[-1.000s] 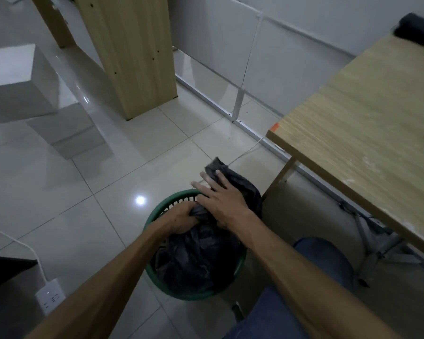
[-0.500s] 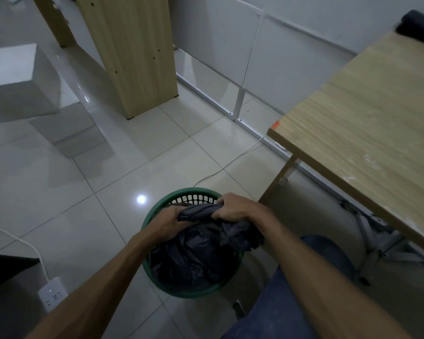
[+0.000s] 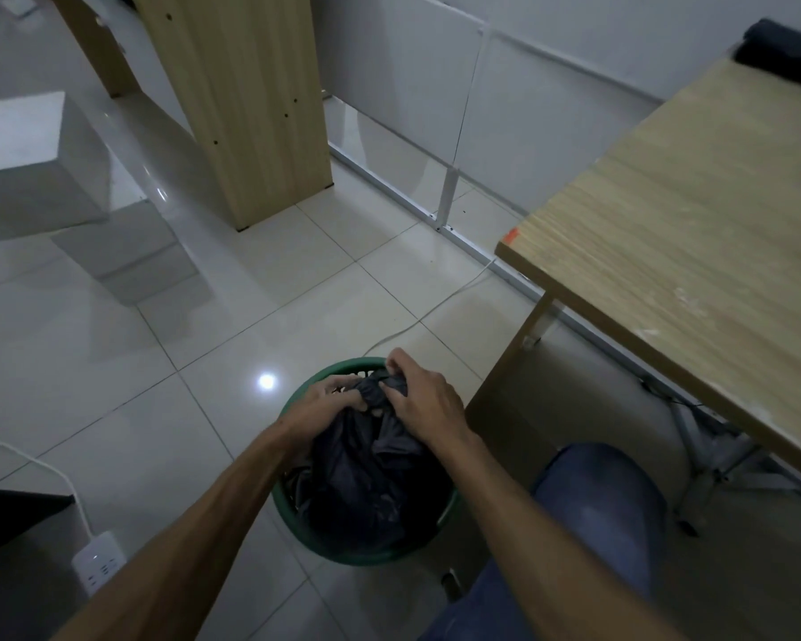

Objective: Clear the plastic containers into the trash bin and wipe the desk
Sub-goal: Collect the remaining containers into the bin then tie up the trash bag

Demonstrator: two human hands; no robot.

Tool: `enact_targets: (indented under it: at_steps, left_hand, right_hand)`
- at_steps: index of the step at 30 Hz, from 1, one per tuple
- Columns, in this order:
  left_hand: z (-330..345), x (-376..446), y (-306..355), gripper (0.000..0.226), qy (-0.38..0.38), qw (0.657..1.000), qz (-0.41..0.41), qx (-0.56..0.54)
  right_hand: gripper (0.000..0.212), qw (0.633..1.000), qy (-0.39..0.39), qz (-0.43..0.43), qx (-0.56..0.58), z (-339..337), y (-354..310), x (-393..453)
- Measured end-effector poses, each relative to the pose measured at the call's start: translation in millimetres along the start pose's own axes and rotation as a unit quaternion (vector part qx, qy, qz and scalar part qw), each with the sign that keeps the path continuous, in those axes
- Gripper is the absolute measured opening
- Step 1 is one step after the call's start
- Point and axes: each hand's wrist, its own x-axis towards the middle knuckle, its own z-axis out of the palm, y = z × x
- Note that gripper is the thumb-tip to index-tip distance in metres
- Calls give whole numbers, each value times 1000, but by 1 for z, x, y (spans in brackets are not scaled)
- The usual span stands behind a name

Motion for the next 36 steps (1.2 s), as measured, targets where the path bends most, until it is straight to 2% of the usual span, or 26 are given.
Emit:
enact_targets:
  at_steps: [4,9,11,13,14,16,18,19,21,24,26,28,29,31,33,34,36]
  left_hand:
    - [-4,1,-9,43,-8,992,-40,-123]
    - [6,1,-14,34,7,975,-71,-210]
    - [5,1,-15,41,-13,964,-71,-256]
    - [-2,5,-18,61,-24,963,-77,-257]
    - [-4,7,-18,66,-35,971,-82,-220]
    - [-10,9,-16,57,-69,988,-82,-115]
    - [-16,4,-7,51,-82,994,-29,70]
    - [-20,1,-3,55,-72,984,16,163]
    - [-28,-4,3,73,-41,956,87,276]
    - [-37,-7,9,67,-4,903,149,403]
    - [-37,-9,17,64,-4,859,205,469]
    - [-36,-12,27,66,-26,799,267,538]
    - [-37,-11,29,69,-31,780,288,555]
    - [-42,-10,35,81,-31,771,297,562]
    - [-49,-10,38,89,-25,788,294,541]
    - [-49,-13,41,86,-28,809,288,512]
    - [-44,-24,48,65,-25,908,219,356]
  right_hand:
    - [24,999,-5,-24,-27,15,3,-7]
    - [26,993,-106,40,-17,3,3,-9]
    - [37,985,-149,87,10,-7,0,-6]
    - [41,974,-180,122,64,-19,-8,-3]
    - [46,968,-195,129,86,-23,-13,-3]
    - [59,963,-229,112,83,-27,-23,-6]
    - [70,963,-251,85,53,-24,-26,-10]
    - [77,961,-260,85,47,-20,-24,-10]
    - [96,952,-288,88,53,-14,-17,-10]
    - [106,945,-321,48,28,-4,-2,-5]
    - [97,953,-298,2,-49,-1,3,-3]
    - [87,966,-221,-55,-126,1,5,1]
    - [87,968,-179,-74,-161,-1,4,2]
    - [89,967,-94,-99,-215,-5,0,6]
    - [77,965,2,-99,-244,-9,-5,9]
    - [66,961,47,-106,-252,-13,-7,10]
    - [48,950,113,-141,-256,-19,-6,15]
